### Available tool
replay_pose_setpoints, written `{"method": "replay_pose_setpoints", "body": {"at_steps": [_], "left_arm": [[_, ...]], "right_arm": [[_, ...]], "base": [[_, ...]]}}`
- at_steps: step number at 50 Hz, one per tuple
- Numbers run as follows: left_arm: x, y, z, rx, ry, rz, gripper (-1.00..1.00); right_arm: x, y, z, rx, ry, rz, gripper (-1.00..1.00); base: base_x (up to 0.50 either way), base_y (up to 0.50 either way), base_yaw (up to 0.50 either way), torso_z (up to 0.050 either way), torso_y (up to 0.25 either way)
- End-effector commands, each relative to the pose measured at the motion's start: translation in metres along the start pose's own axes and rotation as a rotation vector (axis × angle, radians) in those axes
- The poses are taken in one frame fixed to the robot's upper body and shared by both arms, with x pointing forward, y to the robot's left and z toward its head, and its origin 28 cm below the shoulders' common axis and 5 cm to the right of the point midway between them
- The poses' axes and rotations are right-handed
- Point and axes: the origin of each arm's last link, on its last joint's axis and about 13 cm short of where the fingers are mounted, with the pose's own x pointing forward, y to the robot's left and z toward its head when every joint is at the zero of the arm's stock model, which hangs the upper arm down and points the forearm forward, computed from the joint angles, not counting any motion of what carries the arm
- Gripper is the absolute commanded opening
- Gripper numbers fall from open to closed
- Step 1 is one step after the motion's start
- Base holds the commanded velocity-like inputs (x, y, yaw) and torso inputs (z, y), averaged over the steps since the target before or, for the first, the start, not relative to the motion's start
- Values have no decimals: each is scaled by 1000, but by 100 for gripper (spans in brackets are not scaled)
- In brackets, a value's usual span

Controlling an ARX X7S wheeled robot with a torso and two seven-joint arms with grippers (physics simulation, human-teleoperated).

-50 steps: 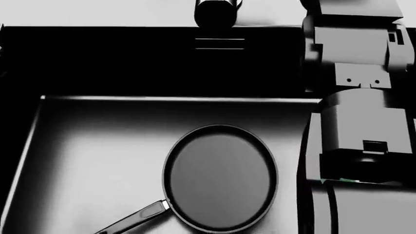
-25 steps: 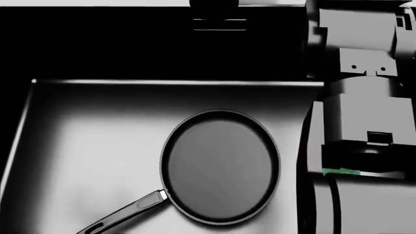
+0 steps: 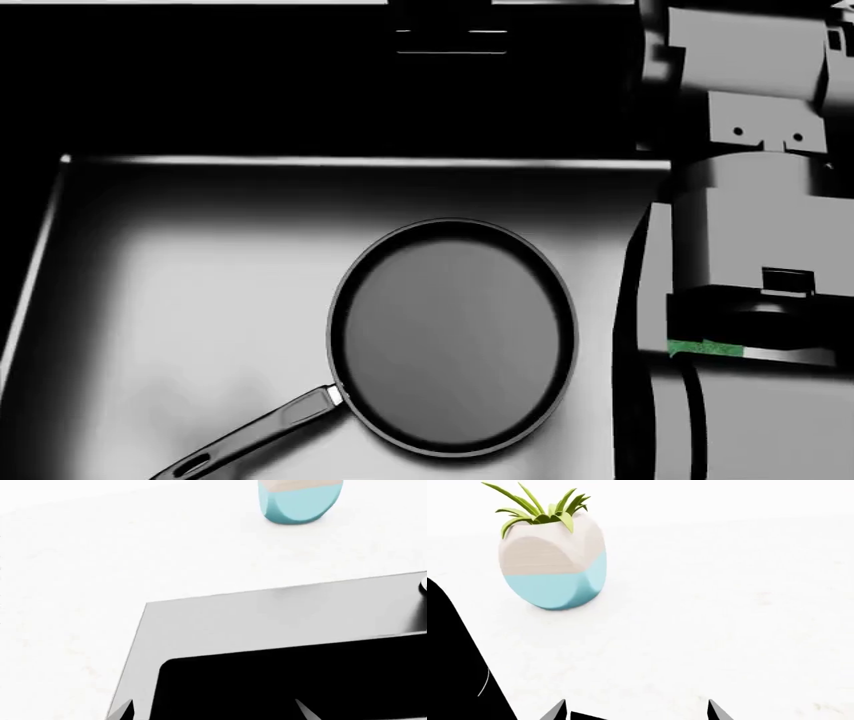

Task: Pick the pan and sponge and place them into the sink. Then turn on the water.

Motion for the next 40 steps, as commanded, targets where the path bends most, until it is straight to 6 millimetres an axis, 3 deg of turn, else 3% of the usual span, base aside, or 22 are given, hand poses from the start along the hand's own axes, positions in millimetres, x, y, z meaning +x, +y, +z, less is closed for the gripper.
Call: {"method": "replay_pose_setpoints", "body": {"at_steps": [1,40], "left_arm": [[-1,1,1,-9,1,4,100],[-1,2,1,-15,3,13,100]], "right_arm": [[-4,-12,-22,-70,93,-74,100],[-5,-12,-21,-69,122,-154,100]], "base": [[0,0,0,0,-16],[0,0,0,0,-2]]}}
